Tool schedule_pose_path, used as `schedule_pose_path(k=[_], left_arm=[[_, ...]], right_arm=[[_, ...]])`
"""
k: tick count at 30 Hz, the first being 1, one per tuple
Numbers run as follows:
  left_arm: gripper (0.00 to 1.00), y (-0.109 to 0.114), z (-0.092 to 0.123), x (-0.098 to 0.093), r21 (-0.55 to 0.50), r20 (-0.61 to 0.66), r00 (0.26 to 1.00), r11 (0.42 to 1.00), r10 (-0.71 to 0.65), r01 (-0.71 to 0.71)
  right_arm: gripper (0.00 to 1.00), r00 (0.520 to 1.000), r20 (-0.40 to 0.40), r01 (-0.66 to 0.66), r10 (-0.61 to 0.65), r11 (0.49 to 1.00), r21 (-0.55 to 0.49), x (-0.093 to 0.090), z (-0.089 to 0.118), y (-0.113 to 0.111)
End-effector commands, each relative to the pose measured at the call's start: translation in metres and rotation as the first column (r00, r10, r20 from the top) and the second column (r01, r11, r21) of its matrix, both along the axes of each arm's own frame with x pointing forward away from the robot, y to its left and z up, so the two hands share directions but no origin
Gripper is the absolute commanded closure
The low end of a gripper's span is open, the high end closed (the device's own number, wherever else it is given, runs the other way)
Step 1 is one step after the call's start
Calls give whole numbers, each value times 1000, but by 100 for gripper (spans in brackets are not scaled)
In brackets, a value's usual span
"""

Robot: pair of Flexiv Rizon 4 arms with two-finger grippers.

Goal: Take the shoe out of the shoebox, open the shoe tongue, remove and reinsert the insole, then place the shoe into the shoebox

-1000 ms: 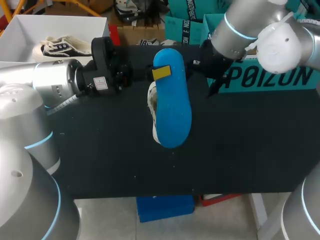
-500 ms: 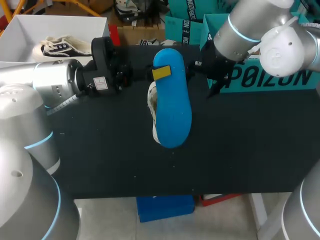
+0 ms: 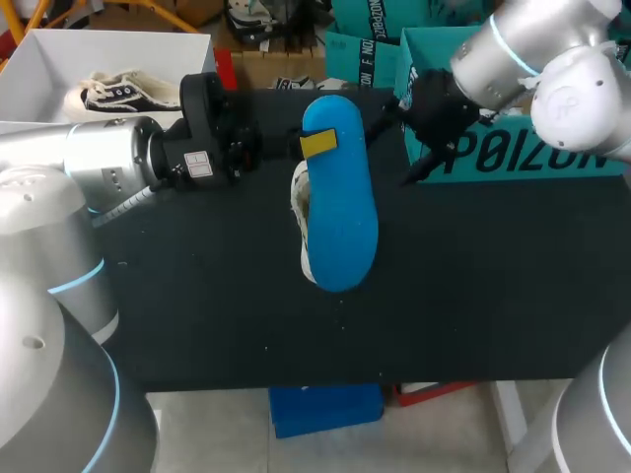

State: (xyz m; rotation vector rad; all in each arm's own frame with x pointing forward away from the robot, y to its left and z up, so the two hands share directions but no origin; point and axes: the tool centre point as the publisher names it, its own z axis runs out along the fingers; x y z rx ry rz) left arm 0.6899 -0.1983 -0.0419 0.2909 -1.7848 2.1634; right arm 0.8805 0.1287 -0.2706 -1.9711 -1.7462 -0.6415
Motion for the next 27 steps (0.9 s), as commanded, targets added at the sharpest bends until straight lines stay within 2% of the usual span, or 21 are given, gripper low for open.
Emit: schedule_pose_path(k=[1,11,19,27], left_arm=[[100,-2,-1,-1,0,1,1000,1000,6,-6],[100,-2,-1,-1,0,1,1000,1000,6,-6],[100,-2,-1,-1,0,1,1000,1000,6,-6],[100,-2,-1,-1,0,1,1000,1000,6,-6]], right_arm=[[0,999,16,25,-28,990,140,-6,1,-4],[0,995,21,85,-99,929,361,-12,15,-1],[0,990,-47,139,-135,826,547,-18,20,1],[0,986,-85,162,-141,733,661,-18,22,2]])
